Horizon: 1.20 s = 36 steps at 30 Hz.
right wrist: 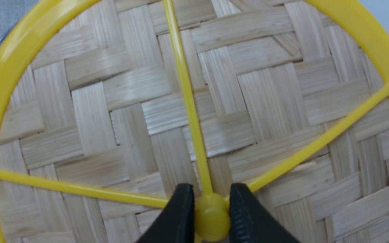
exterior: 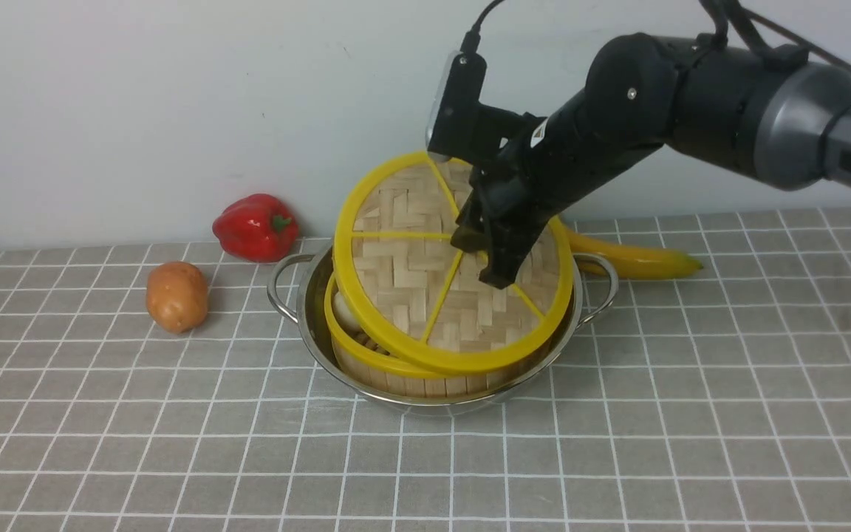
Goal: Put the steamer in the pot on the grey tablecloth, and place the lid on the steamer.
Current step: 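Place the bamboo steamer lid onto the steamer basket in the pot with the right gripper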
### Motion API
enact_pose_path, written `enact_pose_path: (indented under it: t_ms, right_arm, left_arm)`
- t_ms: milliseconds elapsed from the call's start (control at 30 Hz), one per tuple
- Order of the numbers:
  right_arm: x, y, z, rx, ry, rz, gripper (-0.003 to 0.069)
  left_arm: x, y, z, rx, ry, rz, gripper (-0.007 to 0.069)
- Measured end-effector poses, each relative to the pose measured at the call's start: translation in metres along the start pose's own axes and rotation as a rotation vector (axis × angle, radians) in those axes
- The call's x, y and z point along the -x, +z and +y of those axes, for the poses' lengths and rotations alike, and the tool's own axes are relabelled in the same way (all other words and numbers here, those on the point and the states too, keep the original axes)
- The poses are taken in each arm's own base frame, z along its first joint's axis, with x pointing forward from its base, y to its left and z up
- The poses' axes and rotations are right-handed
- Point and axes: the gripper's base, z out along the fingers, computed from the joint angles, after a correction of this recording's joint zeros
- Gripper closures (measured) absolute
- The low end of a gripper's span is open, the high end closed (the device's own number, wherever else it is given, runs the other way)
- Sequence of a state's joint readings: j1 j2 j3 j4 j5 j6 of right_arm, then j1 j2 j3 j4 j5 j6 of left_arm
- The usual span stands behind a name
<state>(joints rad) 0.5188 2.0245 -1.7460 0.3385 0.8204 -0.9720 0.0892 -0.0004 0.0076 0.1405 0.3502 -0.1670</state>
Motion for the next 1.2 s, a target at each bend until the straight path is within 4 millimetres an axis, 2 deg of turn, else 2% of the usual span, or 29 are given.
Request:
enact_pose_path:
  t_ms: [367,633,1200]
  right_arm:
    - [0.0049,-0.0001,0.0015,0.014,-0.065,-0.054,0.0513]
    - [0.0076,0.0002,-0.0022,-0.027,-0.061,-0.085,0.0513]
    - [0.0075,0.0002,0.0015,0.015,-0.040,-0.084,0.0513]
  left_arm:
    - [0.0000,0.0000,0.0000,0.000,0.000,0.000,0.0382]
    - [0.0000,0.0000,0.0000,0.000,0.000,0.000,0.0382]
    - [0.0000,0.0000,0.0000,0.000,0.000,0.000,0.0382]
